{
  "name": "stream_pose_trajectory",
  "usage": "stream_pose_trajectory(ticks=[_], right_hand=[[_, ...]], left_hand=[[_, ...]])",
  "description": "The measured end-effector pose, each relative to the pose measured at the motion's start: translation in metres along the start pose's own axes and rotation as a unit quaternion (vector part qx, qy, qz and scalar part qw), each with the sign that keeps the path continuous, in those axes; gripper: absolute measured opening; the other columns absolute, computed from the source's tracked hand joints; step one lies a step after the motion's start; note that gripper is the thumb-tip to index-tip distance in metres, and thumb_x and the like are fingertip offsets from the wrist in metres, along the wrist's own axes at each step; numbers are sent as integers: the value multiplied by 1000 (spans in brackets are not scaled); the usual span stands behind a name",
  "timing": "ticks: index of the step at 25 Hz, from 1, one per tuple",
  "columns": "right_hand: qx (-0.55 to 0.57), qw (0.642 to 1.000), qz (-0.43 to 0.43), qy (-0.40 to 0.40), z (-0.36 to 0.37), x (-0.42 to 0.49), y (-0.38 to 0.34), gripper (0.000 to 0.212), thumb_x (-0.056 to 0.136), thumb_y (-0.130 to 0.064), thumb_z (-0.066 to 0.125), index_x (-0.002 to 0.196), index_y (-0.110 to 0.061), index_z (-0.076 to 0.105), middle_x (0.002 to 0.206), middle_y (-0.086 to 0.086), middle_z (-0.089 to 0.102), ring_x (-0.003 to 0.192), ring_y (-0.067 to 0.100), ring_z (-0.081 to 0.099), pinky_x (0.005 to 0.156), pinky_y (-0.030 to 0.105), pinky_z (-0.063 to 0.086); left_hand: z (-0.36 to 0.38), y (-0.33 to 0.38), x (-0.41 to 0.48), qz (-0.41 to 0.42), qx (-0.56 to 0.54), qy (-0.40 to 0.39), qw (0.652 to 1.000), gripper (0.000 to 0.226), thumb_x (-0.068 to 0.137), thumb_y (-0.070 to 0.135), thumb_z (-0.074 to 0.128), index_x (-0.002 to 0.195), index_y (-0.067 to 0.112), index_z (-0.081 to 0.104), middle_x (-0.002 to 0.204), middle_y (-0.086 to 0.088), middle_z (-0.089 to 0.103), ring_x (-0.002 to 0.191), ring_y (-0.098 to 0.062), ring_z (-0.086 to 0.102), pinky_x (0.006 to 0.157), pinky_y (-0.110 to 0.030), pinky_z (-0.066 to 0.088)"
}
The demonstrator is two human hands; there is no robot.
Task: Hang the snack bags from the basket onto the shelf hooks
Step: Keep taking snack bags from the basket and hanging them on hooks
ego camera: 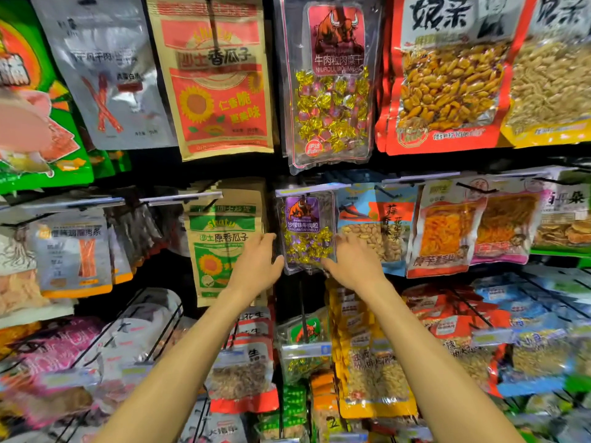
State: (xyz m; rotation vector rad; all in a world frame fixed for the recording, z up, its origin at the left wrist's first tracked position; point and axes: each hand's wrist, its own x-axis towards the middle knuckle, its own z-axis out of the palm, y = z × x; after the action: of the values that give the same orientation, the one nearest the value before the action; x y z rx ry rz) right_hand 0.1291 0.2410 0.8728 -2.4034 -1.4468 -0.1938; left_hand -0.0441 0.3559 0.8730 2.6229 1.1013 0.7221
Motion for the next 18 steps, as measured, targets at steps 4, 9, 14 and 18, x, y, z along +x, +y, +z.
stream_pose_trajectory(ticks=[4, 9, 14, 18], right_hand=[[99, 994, 23, 46, 8, 25, 5, 53, 94, -41, 56, 133, -9, 39, 122, 11, 52, 111, 34, 52, 82, 45, 51], [328, 936, 95, 81, 21, 58, 4, 44, 96, -62, 38, 107, -20, 47, 78, -9, 53, 72, 17, 54, 57, 30, 39], [387, 909, 109, 108, 42, 72, -1, 47, 98, -48, 49, 68, -14, 37, 67, 5, 37, 57, 15, 35, 53, 27, 23], [404, 893, 142, 140, 47, 84, -3, 42, 97, -48, 52, 67, -23, 37, 62, -8, 35, 55, 8, 35, 55, 29, 26]], left_hand=[[11, 3, 29, -38, -83, 30, 995, 63, 97, 31, 53, 151, 9, 29, 153, -10, 37, 142, -27, 31, 114, -40, 28], [26, 15, 53, -84, -231, 33, 969, 68, 98, 32, 54, 152, 7, 20, 156, -8, 31, 142, -23, 31, 110, -31, 27], [54, 6, 73, -144, -230, 32, 962, 81, 93, 47, 58, 150, 2, 22, 149, -15, 41, 137, -32, 39, 109, -36, 29], [68, 2, 67, -130, -214, 89, 964, 59, 95, 44, 57, 135, 5, 42, 134, -11, 53, 125, -25, 47, 82, -20, 24]])
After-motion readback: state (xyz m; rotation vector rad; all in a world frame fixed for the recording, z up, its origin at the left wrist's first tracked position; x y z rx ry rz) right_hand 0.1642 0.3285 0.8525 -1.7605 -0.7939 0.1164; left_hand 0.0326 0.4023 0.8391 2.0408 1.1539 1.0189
